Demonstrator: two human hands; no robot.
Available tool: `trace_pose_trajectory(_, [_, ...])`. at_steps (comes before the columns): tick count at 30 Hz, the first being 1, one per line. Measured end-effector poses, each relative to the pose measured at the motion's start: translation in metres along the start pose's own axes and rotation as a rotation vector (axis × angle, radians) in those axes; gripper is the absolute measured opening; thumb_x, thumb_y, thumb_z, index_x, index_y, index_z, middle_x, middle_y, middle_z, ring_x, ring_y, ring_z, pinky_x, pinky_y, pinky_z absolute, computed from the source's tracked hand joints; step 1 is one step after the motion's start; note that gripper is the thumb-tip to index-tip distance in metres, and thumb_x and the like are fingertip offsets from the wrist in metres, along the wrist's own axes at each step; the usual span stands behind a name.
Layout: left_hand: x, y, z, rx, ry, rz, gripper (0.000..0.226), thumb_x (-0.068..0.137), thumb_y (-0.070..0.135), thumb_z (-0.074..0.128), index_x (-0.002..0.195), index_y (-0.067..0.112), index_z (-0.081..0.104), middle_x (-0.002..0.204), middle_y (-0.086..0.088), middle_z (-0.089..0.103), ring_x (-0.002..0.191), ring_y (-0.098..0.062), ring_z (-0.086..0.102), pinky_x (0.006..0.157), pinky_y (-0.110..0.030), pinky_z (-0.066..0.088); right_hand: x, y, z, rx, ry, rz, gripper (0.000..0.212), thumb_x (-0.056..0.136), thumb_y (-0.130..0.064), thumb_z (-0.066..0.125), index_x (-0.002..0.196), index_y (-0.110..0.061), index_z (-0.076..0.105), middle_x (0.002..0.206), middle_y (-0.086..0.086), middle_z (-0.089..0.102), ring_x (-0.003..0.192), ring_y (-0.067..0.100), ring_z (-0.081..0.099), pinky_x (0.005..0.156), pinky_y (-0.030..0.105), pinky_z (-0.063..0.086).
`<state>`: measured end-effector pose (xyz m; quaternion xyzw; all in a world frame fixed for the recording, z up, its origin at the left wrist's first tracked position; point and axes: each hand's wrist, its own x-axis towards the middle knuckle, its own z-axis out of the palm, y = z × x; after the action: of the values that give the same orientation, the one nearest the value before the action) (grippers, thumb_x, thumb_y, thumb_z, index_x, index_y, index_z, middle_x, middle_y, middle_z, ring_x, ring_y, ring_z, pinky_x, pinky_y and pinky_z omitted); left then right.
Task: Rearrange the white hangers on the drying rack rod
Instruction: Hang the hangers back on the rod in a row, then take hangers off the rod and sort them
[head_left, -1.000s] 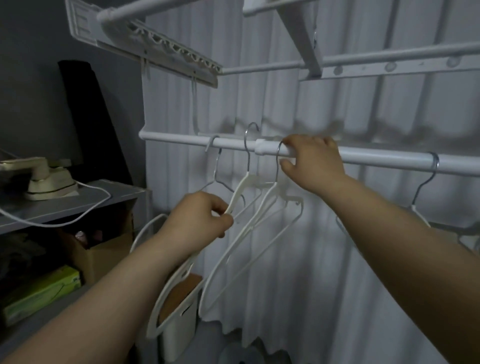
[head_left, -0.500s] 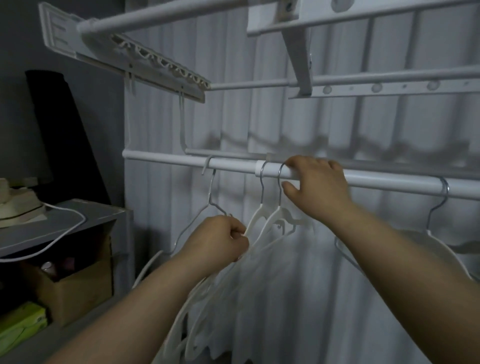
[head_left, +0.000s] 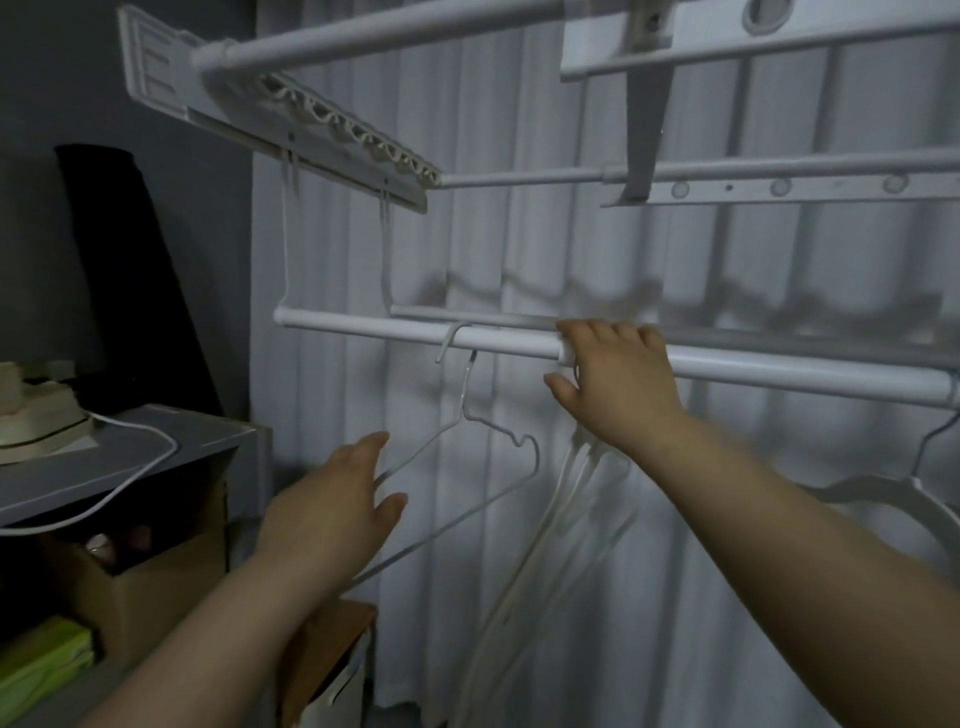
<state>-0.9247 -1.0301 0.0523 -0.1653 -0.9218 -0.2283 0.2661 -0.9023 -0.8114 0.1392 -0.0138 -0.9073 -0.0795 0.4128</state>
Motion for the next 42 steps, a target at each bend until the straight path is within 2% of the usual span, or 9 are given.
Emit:
trace_pose_trajectory(3, [0.0,-0.009,0.007,0.101,-0.091,-0.029,0.048,0.094,0.036,0.036,0.139,0.028,0.022,0.121,0.0,0.058,0.103,-0.016,0.058,0.073,-0.024,0.042,0.001,0.002,0.004,-0.034,0.023,0.0,0.046,0.087,-0.031,0.049,0.13,-0.016,0.042,0.126,0.007,0.052,0.115,0.028,0.045,0.094,0.034,0.02])
trace_pose_trajectory(6, [0.002,-0.016,0.013,0.058,-0.11,-0.066,0.029,0.096,0.027,0.035,0.122,0.025,0.048,0.102,0.005,0.064,0.086,-0.012,0.062,0.06,-0.02,0.04,0.001,0.005,0.006,-0.058,0.037,-0.005,0.045,0.087,-0.028,0.049,0.129,-0.016,0.043,0.125,0.007,0.053,0.113,0.028,0.046,0.092,0.033,0.02])
trace_pose_trajectory(10, [0.007,-0.02,0.013,-0.049,-0.145,-0.051,0.023,0.094,0.027,0.04,0.098,0.018,0.061,0.06,0.014,0.051,0.049,-0.002,0.05,0.044,-0.015,0.031,0.001,0.008,0.008,-0.053,0.055,-0.027,0.046,0.085,-0.026,0.051,0.13,-0.015,0.044,0.125,0.008,0.054,0.112,0.029,0.047,0.089,0.033,0.02])
trace_pose_trajectory(16, [0.016,-0.009,0.009,-0.097,-0.145,-0.047,0.028,0.087,0.036,0.054,0.062,0.023,0.054,0.054,0.01,0.046,0.056,-0.007,0.047,0.049,-0.022,0.031,0.001,0.009,0.009,-0.039,0.07,-0.059,0.046,0.085,-0.026,0.051,0.13,-0.015,0.044,0.125,0.008,0.054,0.11,0.029,0.047,0.088,0.031,0.02])
trace_pose_trajectory(22, [0.042,0.012,0.007,-0.145,0.016,-0.002,0.031,0.089,0.032,0.052,0.088,0.007,0.069,0.084,-0.011,0.069,0.076,-0.022,0.059,0.063,-0.025,0.039,0.003,0.012,0.008,-0.023,0.069,-0.077,0.045,0.085,-0.025,0.052,0.129,-0.015,0.045,0.125,0.008,0.053,0.11,0.029,0.047,0.09,0.033,0.025])
trace_pose_trajectory(26, [0.059,0.023,0.016,-0.086,-0.02,0.005,0.032,0.089,0.035,0.051,0.078,0.008,0.065,0.061,-0.001,0.055,0.068,-0.019,0.054,0.054,-0.025,0.035,0.003,0.014,0.008,0.008,0.084,-0.088,0.045,0.085,-0.025,0.052,0.128,-0.015,0.046,0.125,0.008,0.054,0.11,0.028,0.047,0.089,0.032,0.024])
trace_pose_trajectory(33, [0.031,0.007,0.048,0.026,-0.142,-0.073,0.034,0.091,0.037,0.047,0.065,0.017,0.055,0.058,0.004,0.049,0.068,-0.016,0.053,0.048,-0.022,0.03,-0.003,0.021,0.003,0.139,0.108,-0.131,0.05,0.084,-0.026,0.056,0.131,-0.014,0.044,0.131,0.005,0.051,0.12,0.025,0.041,0.094,0.028,0.019])
trace_pose_trajectory(37, [-0.011,-0.017,0.044,0.096,-0.091,-0.145,0.026,0.09,0.042,0.046,0.093,0.025,0.066,0.087,0.003,0.065,0.084,-0.014,0.06,0.06,-0.022,0.037,0.002,0.011,-0.016,0.437,0.262,-0.082,0.041,0.084,-0.018,0.058,0.124,-0.009,0.053,0.125,0.011,0.056,0.116,0.031,0.044,0.096,0.033,0.028])
trace_pose_trajectory(42, [-0.08,-0.051,-0.007,0.166,-0.024,-0.217,0.021,0.086,0.043,0.052,0.087,0.028,0.068,0.077,0.004,0.067,0.081,-0.015,0.064,0.062,-0.025,0.043,-0.018,-0.039,-0.019,0.539,0.049,-0.385,0.024,0.086,-0.019,0.057,0.105,-0.008,0.066,0.105,0.012,0.067,0.105,0.03,0.05,0.09,0.031,0.031])
